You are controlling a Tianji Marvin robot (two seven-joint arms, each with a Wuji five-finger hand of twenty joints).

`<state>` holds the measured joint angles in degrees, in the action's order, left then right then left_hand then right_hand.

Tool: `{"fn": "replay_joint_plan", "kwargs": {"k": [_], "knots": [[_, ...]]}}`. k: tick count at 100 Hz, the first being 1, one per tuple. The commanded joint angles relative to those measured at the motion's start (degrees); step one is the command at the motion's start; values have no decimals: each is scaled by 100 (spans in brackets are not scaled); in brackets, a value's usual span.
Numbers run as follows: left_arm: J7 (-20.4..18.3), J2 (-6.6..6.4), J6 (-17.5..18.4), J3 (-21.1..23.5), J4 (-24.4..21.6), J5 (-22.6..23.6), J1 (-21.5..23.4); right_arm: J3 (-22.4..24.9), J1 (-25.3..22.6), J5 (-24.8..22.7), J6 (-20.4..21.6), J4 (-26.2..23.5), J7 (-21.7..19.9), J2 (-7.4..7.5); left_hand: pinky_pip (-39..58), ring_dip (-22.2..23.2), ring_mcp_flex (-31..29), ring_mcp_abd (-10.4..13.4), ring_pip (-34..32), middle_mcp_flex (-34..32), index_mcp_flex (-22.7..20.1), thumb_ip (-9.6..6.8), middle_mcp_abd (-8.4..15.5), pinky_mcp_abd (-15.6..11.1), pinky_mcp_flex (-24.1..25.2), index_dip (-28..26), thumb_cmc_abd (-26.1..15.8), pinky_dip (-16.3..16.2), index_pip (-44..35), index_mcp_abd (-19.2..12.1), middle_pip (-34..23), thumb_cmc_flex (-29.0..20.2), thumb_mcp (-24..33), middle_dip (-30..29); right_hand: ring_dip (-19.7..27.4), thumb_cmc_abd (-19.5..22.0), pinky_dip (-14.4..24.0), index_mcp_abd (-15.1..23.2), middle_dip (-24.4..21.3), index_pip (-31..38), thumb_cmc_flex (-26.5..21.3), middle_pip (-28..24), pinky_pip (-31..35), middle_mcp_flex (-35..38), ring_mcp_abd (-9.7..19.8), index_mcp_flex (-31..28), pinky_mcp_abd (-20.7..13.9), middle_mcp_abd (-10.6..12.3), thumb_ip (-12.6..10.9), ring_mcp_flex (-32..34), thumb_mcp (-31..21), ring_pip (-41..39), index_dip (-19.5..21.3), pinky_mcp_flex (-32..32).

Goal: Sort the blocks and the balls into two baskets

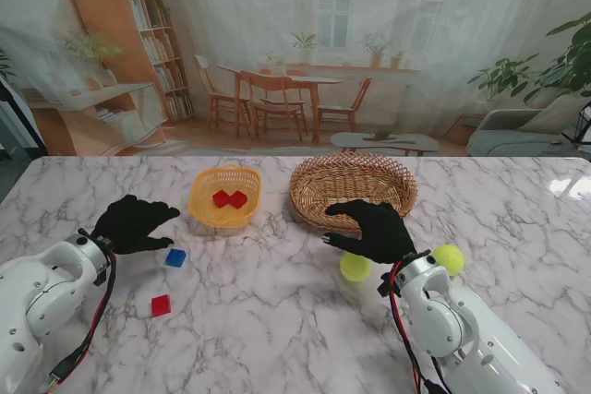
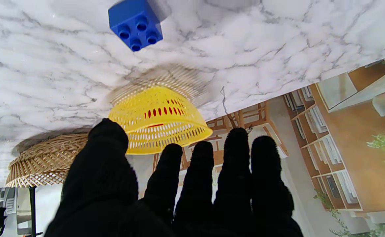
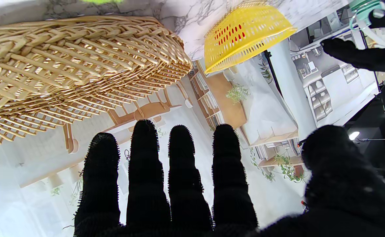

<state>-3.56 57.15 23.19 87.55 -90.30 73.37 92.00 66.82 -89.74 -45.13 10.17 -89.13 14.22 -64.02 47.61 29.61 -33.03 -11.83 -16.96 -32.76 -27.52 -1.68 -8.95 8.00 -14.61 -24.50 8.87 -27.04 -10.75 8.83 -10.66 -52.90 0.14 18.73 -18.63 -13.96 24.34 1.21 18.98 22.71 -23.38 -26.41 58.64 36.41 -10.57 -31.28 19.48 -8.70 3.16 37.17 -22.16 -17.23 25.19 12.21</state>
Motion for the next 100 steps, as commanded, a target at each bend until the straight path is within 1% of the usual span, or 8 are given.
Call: {"fn": "replay_joint_plan", "kwargs": {"k": [1,12,24,48,70,85,92,100], "knots": [[-66,-20,-38,-65,150,32,-14,-11,-2,-14,-35,26,-8,0,-113,-40,84,-118,103,-70,-137,89,-77,118,50,18,-185,64,97,129,138,6,-82,-2,-74,260,28,-40,50,27,-93,34,3,23,16,-89,131,40,-141,47,53,21,72,-75],[26,-24,-141,-199,347,6,-56,-9,-6,-17,-44,27,0,-1,-82,-25,70,-106,84,-87,-150,89,-76,118,51,10,-186,43,87,136,117,-3,-74,17,-73,264,27,-43,51,26,-91,32,0,26,7,-87,134,29,-141,44,53,22,72,-77],[37,-41,-239,-331,520,46,-92,-7,-10,-13,-57,22,1,-2,-67,-14,73,-101,78,-89,-163,89,-61,120,59,2,-175,31,75,140,102,-4,-74,30,-74,263,27,-41,51,26,-91,33,-1,23,7,-88,130,32,-140,42,54,21,72,-77],[105,-49,-432,-694,892,-79,-221,-47,35,-16,-63,53,-35,4,-31,6,74,-87,62,-64,-125,93,-47,106,57,4,-165,12,83,149,64,25,-80,51,-74,264,27,-39,50,27,-93,35,0,20,5,-92,130,32,-141,43,53,20,72,-76],[12,-65,-559,-929,1087,-115,-399,-48,38,-11,-68,55,-42,4,-33,7,119,-93,74,-2,-105,96,-64,106,87,7,-167,10,85,151,69,48,-78,42,-73,261,27,-42,49,26,-93,36,1,16,6,-88,131,30,-141,42,52,21,73,-73],[-140,-79,-643,-1021,1157,-118,-484,-38,29,-14,-66,49,-31,3,-77,-15,221,-105,124,134,-24,98,-75,108,157,23,-131,22,123,141,129,57,-80,9,-74,262,27,-39,49,27,-95,34,1,19,2,-90,131,26,-141,46,52,19,73,-73],[-247,-85,-650,-1021,1154,-129,-495,-34,27,-12,-66,46,-29,2,-113,-35,260,-93,151,241,47,97,-76,102,179,38,-52,33,159,121,192,52,-83,-30,-74,264,27,-42,49,29,-97,35,-1,18,12,-94,131,29,-142,42,52,21,73,-77],[-269,-92,-652,-1036,1185,-113,-522,-33,25,-11,-66,44,-29,2,-127,-41,265,-79,151,324,141,89,-82,95,175,59,59,35,206,122,227,42,-81,-57,-74,274,26,-39,51,28,-84,31,-3,26,12,-92,130,35,-140,45,57,20,73,-78]]}}
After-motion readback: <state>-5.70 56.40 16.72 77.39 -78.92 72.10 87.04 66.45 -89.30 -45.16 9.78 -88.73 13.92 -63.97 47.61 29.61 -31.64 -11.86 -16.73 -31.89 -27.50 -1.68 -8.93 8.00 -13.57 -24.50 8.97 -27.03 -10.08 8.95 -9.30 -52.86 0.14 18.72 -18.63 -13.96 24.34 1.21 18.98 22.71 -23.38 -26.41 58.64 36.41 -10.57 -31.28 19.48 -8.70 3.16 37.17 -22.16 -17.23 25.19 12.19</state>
